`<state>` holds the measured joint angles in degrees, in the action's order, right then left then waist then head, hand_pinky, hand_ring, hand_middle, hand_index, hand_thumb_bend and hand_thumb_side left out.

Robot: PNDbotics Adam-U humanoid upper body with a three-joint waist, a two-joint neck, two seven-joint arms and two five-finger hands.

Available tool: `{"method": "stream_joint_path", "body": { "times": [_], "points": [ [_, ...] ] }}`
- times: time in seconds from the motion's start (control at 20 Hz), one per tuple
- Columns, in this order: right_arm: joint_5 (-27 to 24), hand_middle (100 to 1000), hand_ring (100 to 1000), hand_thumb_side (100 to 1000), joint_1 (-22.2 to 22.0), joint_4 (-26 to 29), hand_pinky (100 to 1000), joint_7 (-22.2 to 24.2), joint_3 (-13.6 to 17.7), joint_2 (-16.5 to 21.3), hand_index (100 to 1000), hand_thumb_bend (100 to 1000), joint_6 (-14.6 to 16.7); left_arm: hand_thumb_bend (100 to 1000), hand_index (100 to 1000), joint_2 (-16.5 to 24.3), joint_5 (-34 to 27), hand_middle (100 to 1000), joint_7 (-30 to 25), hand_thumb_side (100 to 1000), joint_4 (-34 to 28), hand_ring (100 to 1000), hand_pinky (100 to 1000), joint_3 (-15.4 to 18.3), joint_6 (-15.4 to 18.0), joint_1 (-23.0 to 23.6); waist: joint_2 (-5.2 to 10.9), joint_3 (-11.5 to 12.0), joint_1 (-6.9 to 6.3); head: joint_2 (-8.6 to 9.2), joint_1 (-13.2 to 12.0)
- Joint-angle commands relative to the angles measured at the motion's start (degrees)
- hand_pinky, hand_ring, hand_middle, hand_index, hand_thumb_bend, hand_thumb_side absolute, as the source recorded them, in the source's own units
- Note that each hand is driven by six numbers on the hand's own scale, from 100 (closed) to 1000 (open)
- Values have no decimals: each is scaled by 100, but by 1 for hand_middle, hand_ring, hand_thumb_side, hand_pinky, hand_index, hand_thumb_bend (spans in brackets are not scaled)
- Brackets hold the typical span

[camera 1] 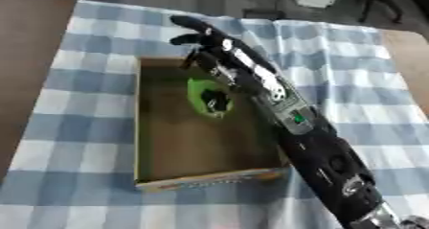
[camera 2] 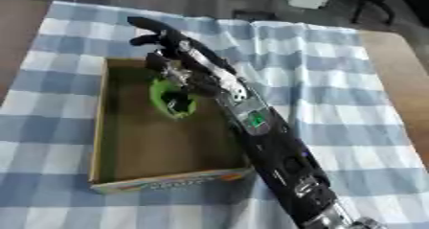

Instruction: Pick up objects on the table and place them in the box.

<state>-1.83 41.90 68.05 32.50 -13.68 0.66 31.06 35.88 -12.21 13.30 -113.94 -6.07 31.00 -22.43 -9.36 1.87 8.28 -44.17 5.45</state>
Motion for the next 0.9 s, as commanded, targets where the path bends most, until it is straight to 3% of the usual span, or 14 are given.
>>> {"method": "stream_joint_path", "body": {
  "times": [0.05, 0.15, 0.25, 0.35, 0.4, 0.45, 0.55, 0.6, 0.7, 0.8, 0.9],
  "points": [
    [-283, 1000, 942, 1000, 15, -11, 934, 1646, 118, 89, 1000, 294, 1407, 346, 881, 82, -41, 821, -17, 942, -66, 758, 426, 44, -5, -61, 107, -17, -49, 5, -54],
    [-870, 1000, 937, 1000, -93, -120, 889, 1745, 197, 34, 1000, 220, 915, 345, 882, 82, -42, 820, -14, 943, -66, 758, 433, 46, -7, -70, 106, -11, -50, 5, -47],
    [-1796, 1000, 924, 1000, -174, -72, 856, 1859, 287, 97, 1000, 198, 86, 343, 881, 87, -49, 820, 1, 943, -66, 758, 443, 58, -19, -77, 114, -12, -44, 5, -76],
    [-2643, 1000, 913, 1000, -300, 288, 830, 1834, 519, 394, 1000, 197, -645, 342, 881, 109, -49, 820, 28, 943, -66, 758, 445, 80, -25, -69, 133, -30, -32, 5, -160],
    [-2990, 1000, 879, 1000, -413, 552, 717, 1710, 712, 550, 1000, 161, -911, 342, 881, 127, -40, 820, 40, 942, -66, 757, 442, 93, -25, -44, 148, -56, -25, 5, -289],
    [-3268, 1000, 857, 1000, -526, 839, 658, 1552, 880, 671, 1000, 111, -1144, 342, 881, 141, -29, 820, 52, 942, -66, 758, 439, 103, -22, -21, 159, -71, -21, 5, -388],
    [-3667, 985, 836, 1000, -760, 1496, 631, 1097, 1232, 813, 1000, 112, -1504, 335, 880, 162, 2, 820, 80, 953, -66, 758, 440, 122, -18, 22, 170, -95, -21, 5, -546],
    [-3810, 956, 823, 1000, -867, 1846, 619, 850, 1427, 838, 1000, 126, -1570, 290, 880, 161, 5, 820, 109, 994, -66, 757, 444, 133, -14, 46, 168, -118, -28, 5, -599],
    [-4046, 870, 779, 1000, -1050, 2539, 591, 321, 1724, 846, 957, 109, -1550, 300, 880, 158, 24, 817, 162, 969, -66, 757, 432, 155, -1, 101, 160, -163, -44, 5, -647],
    [-4219, 820, 751, 1000, -1176, 3110, 573, -211, 1844, 842, 901, 100, -1457, 296, 880, 159, 74, 817, 202, 969, -66, 757, 424, 175, -13, 149, 153, -198, -58, 5, -658],
    [-4238, 766, 714, 928, -1236, 3634, 552, -643, 1895, 838, 836, 100, -1290, 295, 880, 157, 127, 817, 231, 969, -66, 756, 417, 182, -19, 181, 144, -228, -75, 5, -595]
  ]
}}
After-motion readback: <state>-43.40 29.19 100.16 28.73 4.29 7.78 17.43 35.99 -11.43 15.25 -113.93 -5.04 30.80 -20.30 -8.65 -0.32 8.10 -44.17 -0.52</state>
